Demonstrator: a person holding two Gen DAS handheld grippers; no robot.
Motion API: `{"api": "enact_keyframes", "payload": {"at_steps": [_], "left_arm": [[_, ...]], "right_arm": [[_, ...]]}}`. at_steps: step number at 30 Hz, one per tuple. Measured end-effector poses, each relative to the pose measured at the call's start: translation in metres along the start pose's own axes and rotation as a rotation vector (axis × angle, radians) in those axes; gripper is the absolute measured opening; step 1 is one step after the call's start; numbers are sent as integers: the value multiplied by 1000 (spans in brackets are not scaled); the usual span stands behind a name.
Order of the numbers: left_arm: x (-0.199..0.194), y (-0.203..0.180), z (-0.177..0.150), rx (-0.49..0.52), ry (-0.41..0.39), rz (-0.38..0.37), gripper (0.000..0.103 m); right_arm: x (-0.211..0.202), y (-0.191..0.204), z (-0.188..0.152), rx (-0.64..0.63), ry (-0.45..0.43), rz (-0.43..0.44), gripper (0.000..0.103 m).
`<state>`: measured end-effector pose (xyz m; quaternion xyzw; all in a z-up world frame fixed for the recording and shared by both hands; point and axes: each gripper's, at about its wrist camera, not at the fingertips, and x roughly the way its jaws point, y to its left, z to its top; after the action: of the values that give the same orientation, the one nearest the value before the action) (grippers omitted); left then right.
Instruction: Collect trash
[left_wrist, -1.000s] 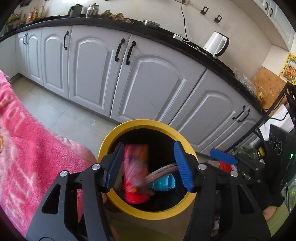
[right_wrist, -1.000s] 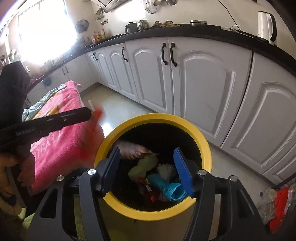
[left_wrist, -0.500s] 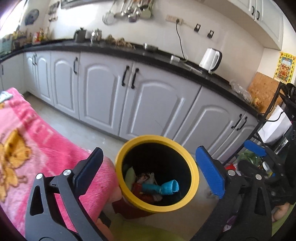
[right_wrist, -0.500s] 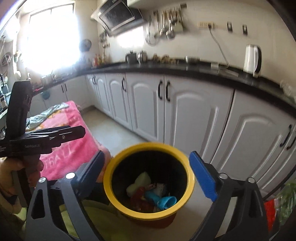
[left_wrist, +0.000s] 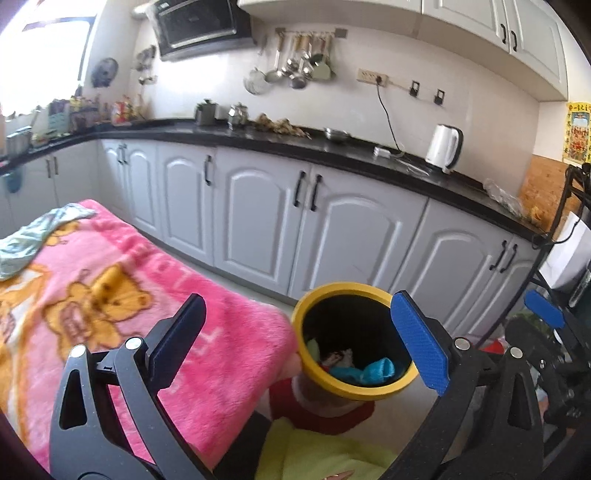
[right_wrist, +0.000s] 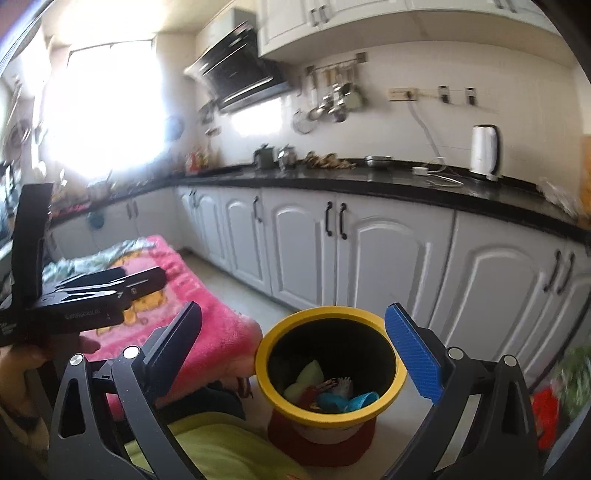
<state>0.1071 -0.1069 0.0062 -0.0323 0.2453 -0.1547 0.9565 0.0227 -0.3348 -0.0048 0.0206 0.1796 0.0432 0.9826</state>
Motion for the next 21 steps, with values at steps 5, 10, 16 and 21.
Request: {"api": "enact_keyframes", "payload": {"at_steps": [5,10,16,21], "left_arm": [[-26,7,-10,12,-42,53,92],[-50,11,-27,0,-90,78,92],[-63,12,-34,-9,-153,96,92],[-66,8,-37,-3,-164,92,92]], "right_arm": [[-16,17,-14,-30,-68,-47,97],[-22,24,-27,-12,-73,-42,97],[-21,30,-32,-27,-69,-37,97],[-21,33,-36,-49,-67,-26,97]]}}
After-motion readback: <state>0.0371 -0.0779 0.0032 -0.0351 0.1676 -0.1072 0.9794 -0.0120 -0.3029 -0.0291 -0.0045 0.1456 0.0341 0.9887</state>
